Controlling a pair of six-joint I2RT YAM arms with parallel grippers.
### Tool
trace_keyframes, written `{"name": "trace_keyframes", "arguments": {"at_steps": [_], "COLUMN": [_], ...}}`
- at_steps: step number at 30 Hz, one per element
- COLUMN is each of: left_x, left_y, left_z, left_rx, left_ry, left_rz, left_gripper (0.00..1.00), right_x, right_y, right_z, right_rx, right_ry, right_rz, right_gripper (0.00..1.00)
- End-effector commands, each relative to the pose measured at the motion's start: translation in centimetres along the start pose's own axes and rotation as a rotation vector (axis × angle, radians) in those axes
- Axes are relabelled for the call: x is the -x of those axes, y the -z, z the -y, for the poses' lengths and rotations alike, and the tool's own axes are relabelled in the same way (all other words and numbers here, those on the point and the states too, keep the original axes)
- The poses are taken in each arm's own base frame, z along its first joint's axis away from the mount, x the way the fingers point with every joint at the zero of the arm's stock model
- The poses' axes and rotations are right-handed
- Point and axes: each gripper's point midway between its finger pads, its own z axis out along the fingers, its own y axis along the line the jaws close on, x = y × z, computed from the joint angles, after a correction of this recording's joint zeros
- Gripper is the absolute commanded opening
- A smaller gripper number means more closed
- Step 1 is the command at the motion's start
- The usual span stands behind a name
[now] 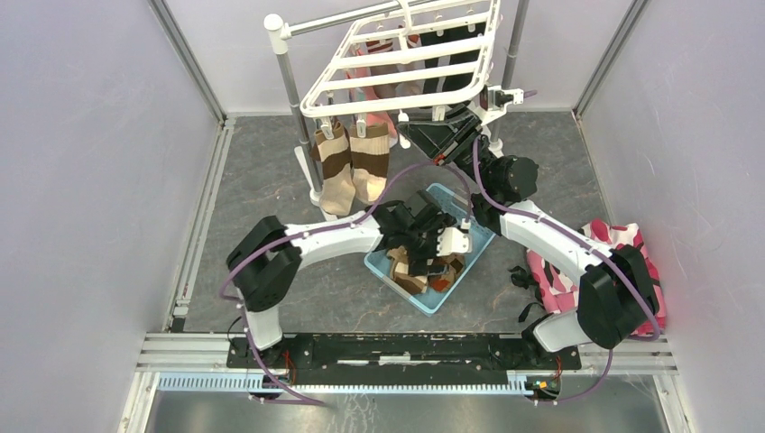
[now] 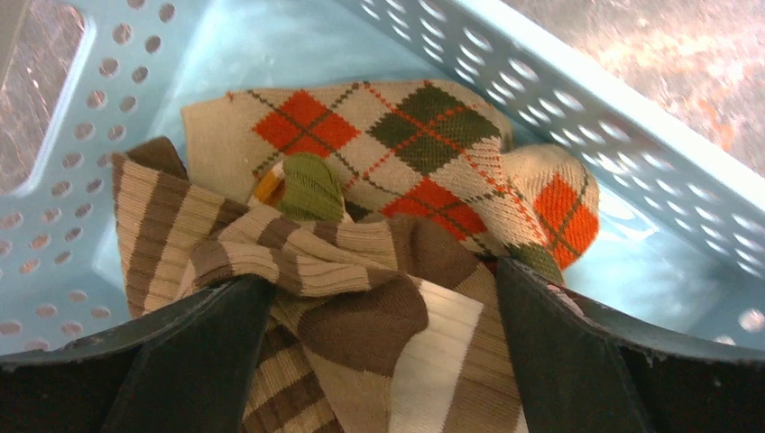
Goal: Remove the socks clipped to the hanger
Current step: Place the sock in the bin, then remove the sock from the hanger.
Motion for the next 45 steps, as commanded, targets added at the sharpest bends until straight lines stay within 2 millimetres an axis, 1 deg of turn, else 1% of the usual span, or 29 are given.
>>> {"name": "trace_keyframes", "arguments": {"at_steps": [1,4,6,9,11,14,17,18,20,22,24,28,31,32,34,37,38,41,45], "left_x": [1.9,4.5,5.2,5.0,4.3,4.2,4.4,4.5,5.0,5.4,5.4,5.1,5.1,5.0,5.6,6.3,6.4,6.8,6.6], "left_y": [5.1,8.7,10.7,12.9,14.2,16.5,18.5,19.1,21.1,22.7,24.4,28.6,31.0,31.4,32.3,32.8,32.7,32.9,32.8], "left_z": [3.2,5.6,7.1,8.0,8.4,9.4,10.1,10.1,9.9,9.2,7.7,2.1,-1.1,-2.1,-3.7,-5.7,-6.3,-7.7,-8.7], "left_rx": [-0.089,-0.189,-0.234,-0.205,-0.178,-0.145,-0.096,-0.079,-0.044,-0.002,0.076,0.311,0.397,0.414,0.433,0.448,0.450,0.481,0.515], "left_ry": [0.044,0.045,0.016,-0.043,-0.061,-0.077,-0.045,-0.019,0.031,0.073,0.121,0.238,0.285,0.302,0.315,0.320,0.322,0.314,0.307], "left_rz": [0.062,0.150,0.189,0.224,0.222,0.257,0.309,0.325,0.377,0.420,0.466,0.588,0.662,0.676,0.718,0.754,0.757,0.772,0.775], "left_gripper": [1.00,1.00,1.00,1.00,1.00,1.00,1.00,1.00,1.00,1.00,1.00,0.98,0.99,0.99,0.99,0.99,0.98,0.97,0.97], "right_x": [0.1,-0.1,-0.1,-0.1,-0.1,-0.2,-0.2,-0.2,-0.3,-0.4,-0.5,-0.7,-0.7,-0.8,-0.8,-0.9,-0.9,-1.1,-1.4], "right_y": [-0.2,-0.1,0.0,0.1,0.2,0.4,0.6,0.7,0.8,1.0,1.2,1.3,1.4,1.4,1.5,1.6,1.7,1.8,1.8], "right_z": [-2.2,-1.9,-1.8,-1.6,-1.6,-1.5,-1.6,-1.6,-1.5,-1.4,-1.5,-1.4,-1.6,-1.6,-1.8,-2.0,-2.1,-2.2,-2.4], "right_rx": [0.060,0.043,0.036,0.023,0.014,0.003,0.002,0.001,-0.009,-0.020,-0.022,-0.024,-0.026,-0.027,-0.025,-0.026,-0.025,-0.023,-0.013], "right_ry": [0.028,0.034,0.034,0.034,0.039,0.047,0.047,0.049,0.053,0.060,0.063,0.061,0.064,0.063,0.066,0.066,0.065,0.063,0.058], "right_rz": [-0.032,-0.041,-0.047,-0.045,-0.051,-0.055,-0.057,-0.060,-0.070,-0.073,-0.079,-0.091,-0.097,-0.101,-0.106,-0.116,-0.118,-0.128,-0.149], "right_gripper": [0.12,0.13,0.13,0.13,0.13,0.13,0.14,0.14,0.14,0.15,0.15,0.16,0.17,0.17,0.18,0.18,0.19,0.19,0.20]}}
